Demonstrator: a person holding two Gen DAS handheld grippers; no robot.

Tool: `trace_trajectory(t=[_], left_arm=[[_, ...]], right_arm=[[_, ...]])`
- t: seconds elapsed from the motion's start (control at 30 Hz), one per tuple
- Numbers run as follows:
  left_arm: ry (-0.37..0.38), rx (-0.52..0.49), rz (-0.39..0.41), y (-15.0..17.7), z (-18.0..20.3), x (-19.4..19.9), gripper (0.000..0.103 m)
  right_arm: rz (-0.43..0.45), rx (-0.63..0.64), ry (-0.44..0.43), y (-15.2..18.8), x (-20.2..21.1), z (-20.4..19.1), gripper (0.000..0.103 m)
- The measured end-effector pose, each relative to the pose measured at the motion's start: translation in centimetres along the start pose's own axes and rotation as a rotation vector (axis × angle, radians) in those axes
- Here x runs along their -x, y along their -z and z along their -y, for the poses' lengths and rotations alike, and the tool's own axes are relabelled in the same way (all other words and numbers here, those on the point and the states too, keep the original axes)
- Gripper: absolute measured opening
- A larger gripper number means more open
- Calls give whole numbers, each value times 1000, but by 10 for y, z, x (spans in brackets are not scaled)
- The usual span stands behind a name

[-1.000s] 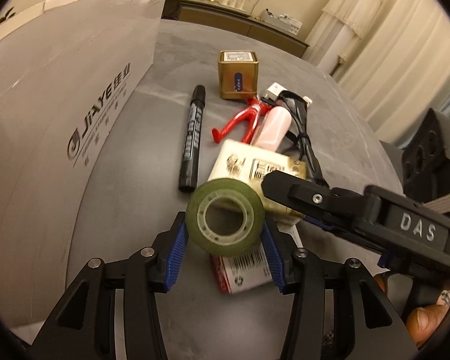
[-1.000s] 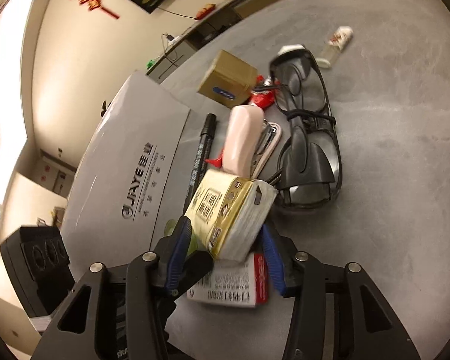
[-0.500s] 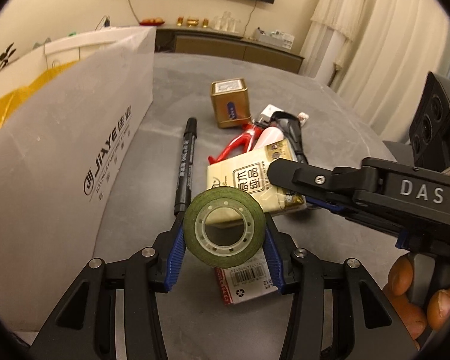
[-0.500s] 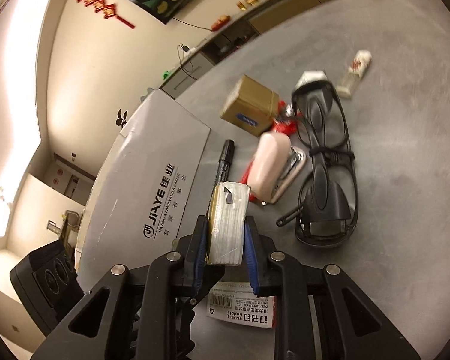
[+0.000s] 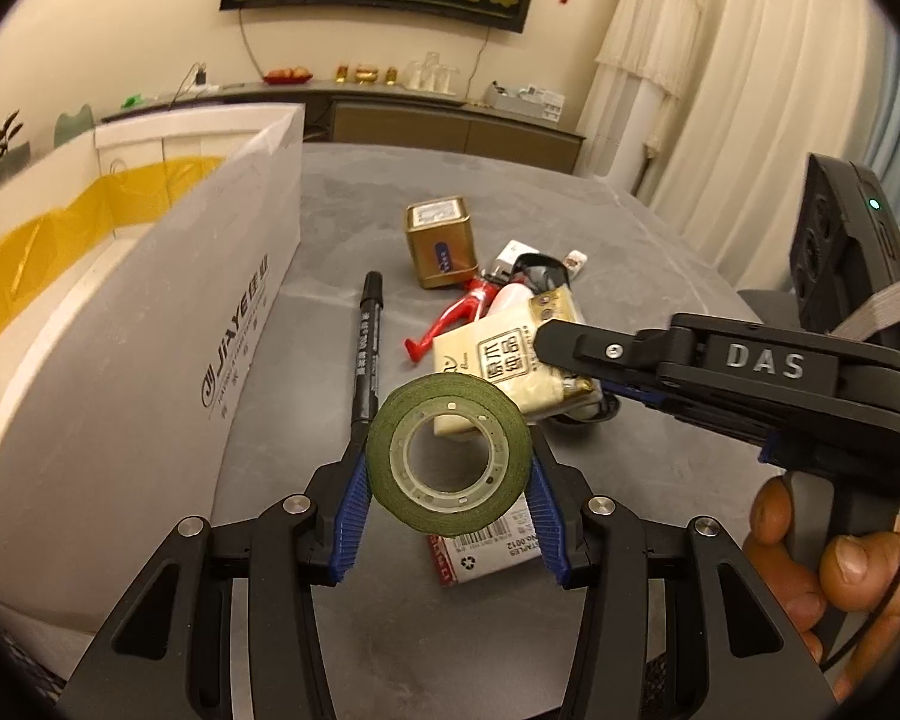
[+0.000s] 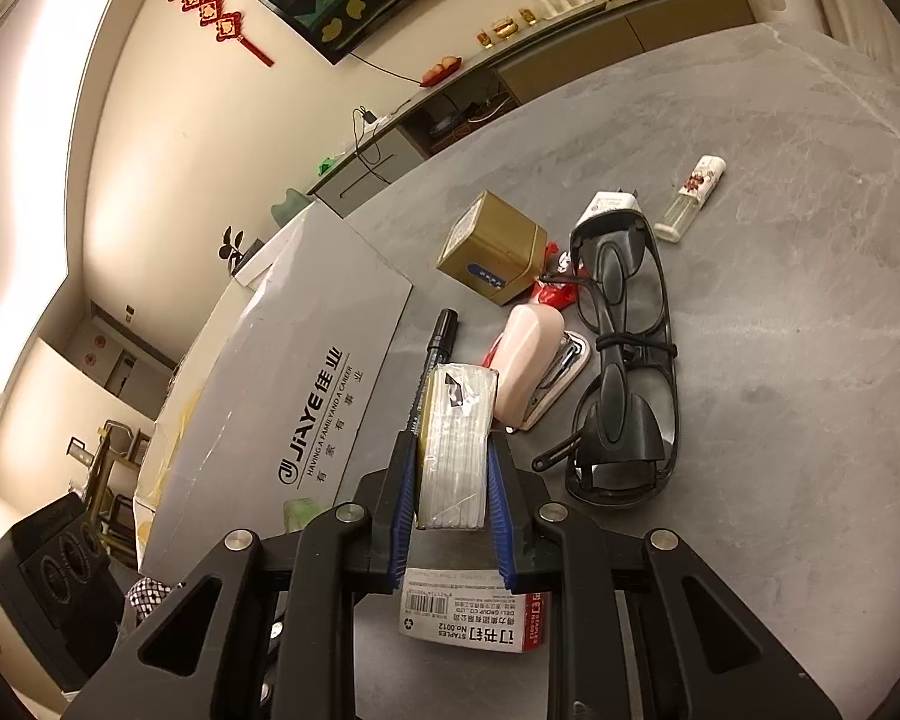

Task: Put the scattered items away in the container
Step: 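Carry the tape roll and tissue pack over the yellow-lined box with both tools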

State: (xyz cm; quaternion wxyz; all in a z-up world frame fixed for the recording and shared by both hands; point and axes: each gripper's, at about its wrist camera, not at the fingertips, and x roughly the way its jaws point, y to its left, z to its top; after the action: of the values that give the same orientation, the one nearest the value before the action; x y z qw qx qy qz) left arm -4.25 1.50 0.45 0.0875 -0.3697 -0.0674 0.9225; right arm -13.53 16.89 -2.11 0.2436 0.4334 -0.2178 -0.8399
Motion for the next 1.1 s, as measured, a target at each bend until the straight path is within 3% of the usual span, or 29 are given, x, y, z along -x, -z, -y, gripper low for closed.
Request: trace_trajectory(t=[0.27,0.5,1.1], left_arm=[[-21,-49,71,-2,9,31,50],[-30,-25,132,-14,5,66,50],[-115,99,219,-38,-35,126,50]], right_arm=[[42,110,82,16,30,-13,24],[128,250,167,24,47,-41,24],[194,338,138,27,62,-84,24]])
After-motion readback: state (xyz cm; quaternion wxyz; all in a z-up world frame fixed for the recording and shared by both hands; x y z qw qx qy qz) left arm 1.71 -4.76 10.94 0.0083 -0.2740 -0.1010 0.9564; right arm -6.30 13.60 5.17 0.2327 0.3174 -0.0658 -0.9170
